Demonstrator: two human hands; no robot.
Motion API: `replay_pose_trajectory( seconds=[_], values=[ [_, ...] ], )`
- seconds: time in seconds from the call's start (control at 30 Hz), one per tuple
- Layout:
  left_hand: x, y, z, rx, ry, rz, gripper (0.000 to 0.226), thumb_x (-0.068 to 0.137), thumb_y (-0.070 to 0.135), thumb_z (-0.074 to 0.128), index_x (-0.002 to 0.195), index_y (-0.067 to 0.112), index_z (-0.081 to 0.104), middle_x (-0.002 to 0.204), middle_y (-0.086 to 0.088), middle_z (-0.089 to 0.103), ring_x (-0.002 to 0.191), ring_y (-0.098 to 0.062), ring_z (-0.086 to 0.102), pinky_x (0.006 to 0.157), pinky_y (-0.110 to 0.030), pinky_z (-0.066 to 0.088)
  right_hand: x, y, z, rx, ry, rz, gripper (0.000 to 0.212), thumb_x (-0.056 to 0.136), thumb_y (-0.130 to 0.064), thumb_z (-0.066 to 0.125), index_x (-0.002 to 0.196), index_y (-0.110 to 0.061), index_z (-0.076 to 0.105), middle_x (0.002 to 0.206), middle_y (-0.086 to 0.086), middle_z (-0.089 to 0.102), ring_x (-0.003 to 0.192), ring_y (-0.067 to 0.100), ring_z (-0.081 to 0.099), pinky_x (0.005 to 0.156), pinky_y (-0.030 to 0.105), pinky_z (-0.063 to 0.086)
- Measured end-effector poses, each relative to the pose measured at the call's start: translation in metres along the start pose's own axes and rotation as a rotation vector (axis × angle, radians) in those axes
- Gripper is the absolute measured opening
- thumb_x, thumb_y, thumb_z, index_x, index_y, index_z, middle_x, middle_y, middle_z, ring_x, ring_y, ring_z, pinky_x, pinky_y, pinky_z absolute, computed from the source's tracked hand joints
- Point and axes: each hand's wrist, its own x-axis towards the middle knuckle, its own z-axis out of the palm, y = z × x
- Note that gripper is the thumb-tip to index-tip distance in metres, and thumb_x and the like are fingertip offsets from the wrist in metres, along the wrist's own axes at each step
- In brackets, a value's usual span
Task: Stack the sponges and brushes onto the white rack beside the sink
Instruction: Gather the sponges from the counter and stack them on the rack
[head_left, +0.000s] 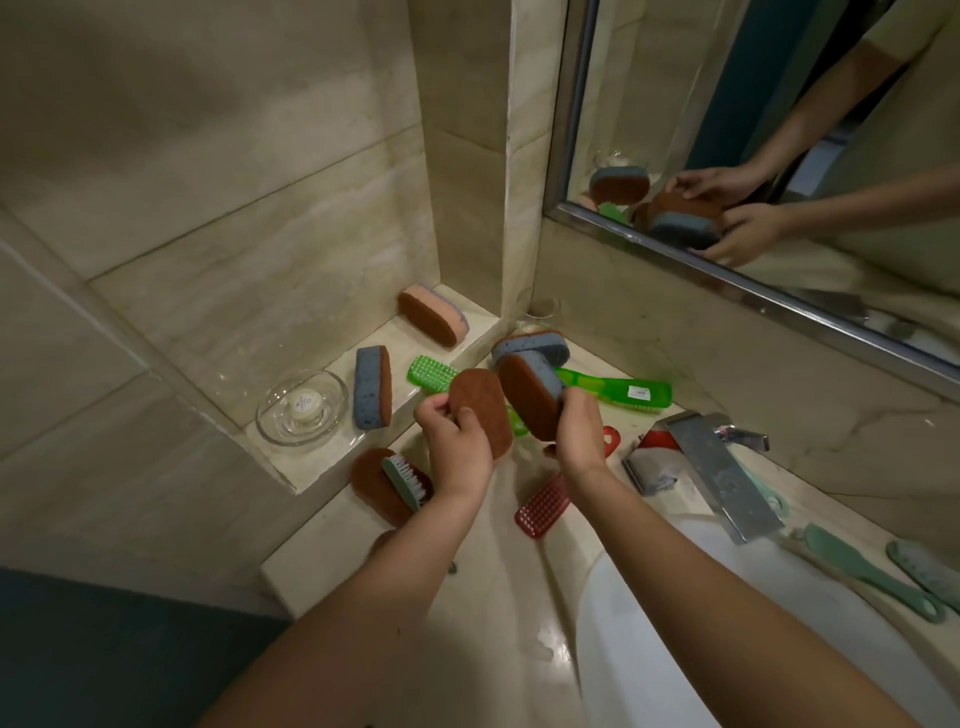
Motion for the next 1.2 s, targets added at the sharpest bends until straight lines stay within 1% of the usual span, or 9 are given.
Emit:
replay_pose_trajectory(
  seconds=[0.2,0.3,0.47,0.53,0.63,0.7,0.93,1.07,1.2],
  values=[
    [-0.033,0.035,-0.004,-0.104,-0.081,0.074,0.024,0.098,0.016,0.049,0.114,0.023,0.033,0.128,-0.009,0.048,0.108,-0.020,0.053,0.083,-0.027,0.043,-0.046,-0.021,-0.022,0.103,-0.028,-0.025,0.040,0.095,-0.030,0.022,0.101,-0.012,0.057,0.100,0.019,0.070,0.074,0.029,0.069,0.054,0.030,0.044],
    [-0.055,0.051,-0.007,-0.137,-0.195,0.149,0.039,0.092,0.014,0.060,0.117,0.026,0.033,0.122,-0.004,0.050,0.107,-0.020,0.056,0.085,-0.028,0.047,-0.070,-0.031,-0.046,0.099,0.055,-0.154,0.040,0.097,-0.024,0.024,0.120,-0.021,0.056,0.106,0.008,0.067,0.084,0.024,0.069,0.060,0.034,0.054],
    [-0.100,0.071,0.000,-0.244,-0.358,0.172,0.057,0.084,0.007,0.067,0.129,0.027,0.038,0.115,0.006,0.049,0.093,-0.007,0.061,0.067,-0.024,0.057,-0.110,-0.040,-0.089,0.116,0.172,-0.387,0.048,0.098,-0.009,0.033,0.138,-0.029,0.051,0.138,-0.004,0.054,0.125,0.012,0.052,0.107,0.038,0.044],
    [-0.121,0.075,0.008,-0.244,-0.420,0.184,0.063,0.083,0.009,0.069,0.135,0.027,0.038,0.120,0.005,0.050,0.099,-0.012,0.064,0.078,-0.036,0.059,-0.125,-0.042,-0.108,0.173,0.195,-0.420,0.038,0.100,-0.015,0.037,0.126,-0.033,0.059,0.124,-0.008,0.063,0.115,0.009,0.059,0.102,0.041,0.048],
    [-0.154,0.082,0.022,-0.283,-0.511,0.209,0.067,0.081,0.009,0.071,0.134,0.031,0.038,0.113,0.013,0.054,0.085,0.003,0.066,0.066,-0.025,0.058,-0.144,-0.043,-0.139,0.249,0.224,-0.411,0.026,0.098,-0.024,0.050,0.122,-0.029,0.057,0.114,-0.001,0.066,0.095,0.009,0.067,0.085,0.040,0.057],
    [-0.177,0.086,0.033,-0.236,-0.567,0.242,0.073,0.078,0.011,0.073,0.136,0.032,0.034,0.118,0.007,0.055,0.092,0.000,0.063,0.077,-0.029,0.058,-0.157,-0.043,-0.162,0.260,0.264,-0.433,0.034,0.091,-0.015,0.058,0.121,-0.029,0.052,0.115,0.003,0.064,0.090,0.010,0.068,0.076,0.036,0.059],
    [-0.253,0.100,0.074,-0.031,-0.739,0.433,0.093,0.072,0.020,0.079,0.146,0.035,0.024,0.145,0.002,0.031,0.122,-0.013,0.044,0.091,-0.025,0.045,-0.204,-0.049,-0.248,0.269,0.411,-0.473,0.043,0.091,-0.004,0.050,0.127,-0.027,0.042,0.123,0.006,0.055,0.104,0.026,0.063,0.080,0.041,0.059],
    [-0.296,0.107,0.094,-0.074,-0.777,0.510,0.090,0.074,0.022,0.078,0.145,0.035,0.023,0.145,0.009,0.022,0.108,0.004,0.045,0.068,0.000,0.038,-0.231,-0.054,-0.293,0.230,0.497,-0.533,0.046,0.093,-0.006,0.048,0.134,-0.025,0.040,0.135,0.007,0.045,0.111,0.024,0.059,0.082,0.041,0.059],
    [-0.339,0.118,0.112,-0.177,-0.791,0.552,0.083,0.077,0.017,0.075,0.144,0.031,0.028,0.140,0.004,0.029,0.111,0.001,0.047,0.069,0.001,0.043,-0.254,-0.064,-0.330,0.191,0.599,-0.630,0.047,0.094,-0.007,0.049,0.135,-0.028,0.038,0.137,0.005,0.044,0.116,0.015,0.054,0.093,0.038,0.054]
  ],
)
